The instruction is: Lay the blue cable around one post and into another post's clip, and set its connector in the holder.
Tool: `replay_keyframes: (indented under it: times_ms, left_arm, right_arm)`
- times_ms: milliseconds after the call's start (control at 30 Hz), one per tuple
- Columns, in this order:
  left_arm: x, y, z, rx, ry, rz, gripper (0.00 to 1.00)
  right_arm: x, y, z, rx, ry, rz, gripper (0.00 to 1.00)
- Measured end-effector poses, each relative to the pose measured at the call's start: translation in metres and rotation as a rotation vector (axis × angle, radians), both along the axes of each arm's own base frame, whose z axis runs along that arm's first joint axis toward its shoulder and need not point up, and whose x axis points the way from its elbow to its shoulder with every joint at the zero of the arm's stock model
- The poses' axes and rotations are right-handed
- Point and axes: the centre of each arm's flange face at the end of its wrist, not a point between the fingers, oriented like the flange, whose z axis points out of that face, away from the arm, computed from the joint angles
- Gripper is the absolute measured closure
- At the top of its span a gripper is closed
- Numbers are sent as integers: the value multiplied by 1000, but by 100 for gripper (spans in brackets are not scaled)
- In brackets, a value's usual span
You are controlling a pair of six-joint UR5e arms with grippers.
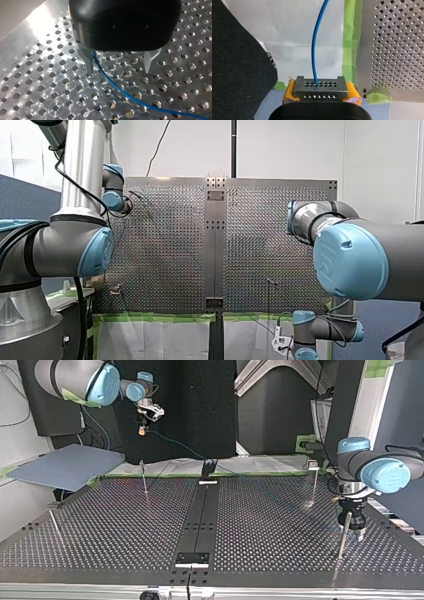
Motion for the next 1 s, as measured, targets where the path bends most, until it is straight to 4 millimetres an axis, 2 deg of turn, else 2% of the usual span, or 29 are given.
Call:
replay_keyframes:
  times_ms: [133, 267, 433, 600, 1000]
  left_arm:
    - [0, 0, 0, 0, 0, 3, 0]
    - [0, 0, 0, 0, 0, 4, 0]
    - [0, 0, 0, -1, 0, 5, 0]
    - [0, 0, 0, -1, 0, 6, 0]
    - [0, 1, 0, -1, -1, 12, 0]
  right_arm:
    - [-11, -18, 6, -17, -7, 0, 100]
    - [-24, -36, 21, -35, 6, 5, 100]
    - [-40, -46, 39, -40, 15, 11, 100]
    - [-42, -43, 63, -59, 6, 53, 100]
    - [-18, -22, 112, -64, 27, 177, 100]
